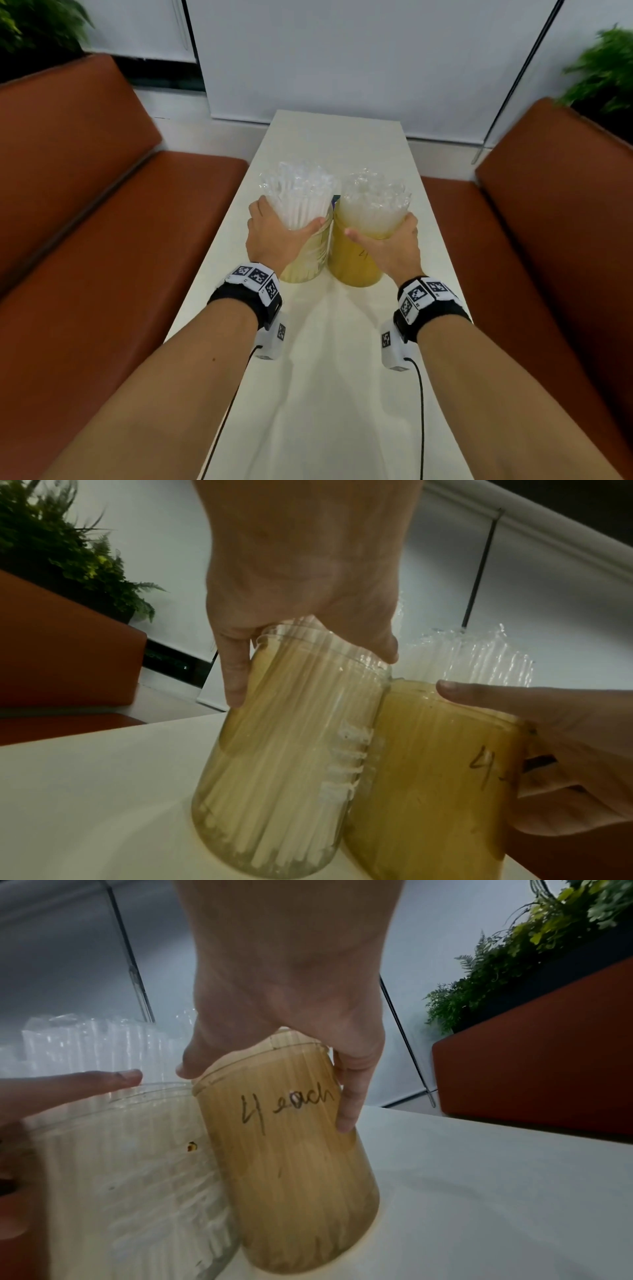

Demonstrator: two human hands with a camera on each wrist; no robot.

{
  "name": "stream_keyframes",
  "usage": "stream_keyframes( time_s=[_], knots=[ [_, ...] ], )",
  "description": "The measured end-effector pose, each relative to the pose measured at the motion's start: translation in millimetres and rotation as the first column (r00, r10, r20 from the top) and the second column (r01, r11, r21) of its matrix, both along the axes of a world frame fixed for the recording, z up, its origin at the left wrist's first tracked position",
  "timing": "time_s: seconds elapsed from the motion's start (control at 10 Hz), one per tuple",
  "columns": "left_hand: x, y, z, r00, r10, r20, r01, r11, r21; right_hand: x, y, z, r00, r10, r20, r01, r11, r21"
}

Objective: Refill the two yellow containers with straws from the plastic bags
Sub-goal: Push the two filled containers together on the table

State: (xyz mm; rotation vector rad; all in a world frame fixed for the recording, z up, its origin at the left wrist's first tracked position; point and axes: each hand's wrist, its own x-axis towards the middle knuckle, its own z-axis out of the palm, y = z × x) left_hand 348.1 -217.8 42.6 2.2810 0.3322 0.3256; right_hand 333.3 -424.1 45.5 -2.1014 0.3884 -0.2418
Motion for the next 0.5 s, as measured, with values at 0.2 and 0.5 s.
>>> stream_keyframes(
  time_s=[0.2, 0.5],
  knots=[
    [-3.1, 11.5, 21.1, 0.985, -0.099, -0.144, 0.079, 0.988, -0.135, 0.7, -3.7, 9.9, 0.993, -0.006, -0.120, 0.014, 0.998, 0.066],
    [-187.9, 80.7, -48.3, 0.945, -0.268, -0.190, 0.190, 0.918, -0.348, -187.1, -45.6, -21.0, 0.983, 0.006, -0.182, -0.014, 0.999, -0.041]
  ],
)
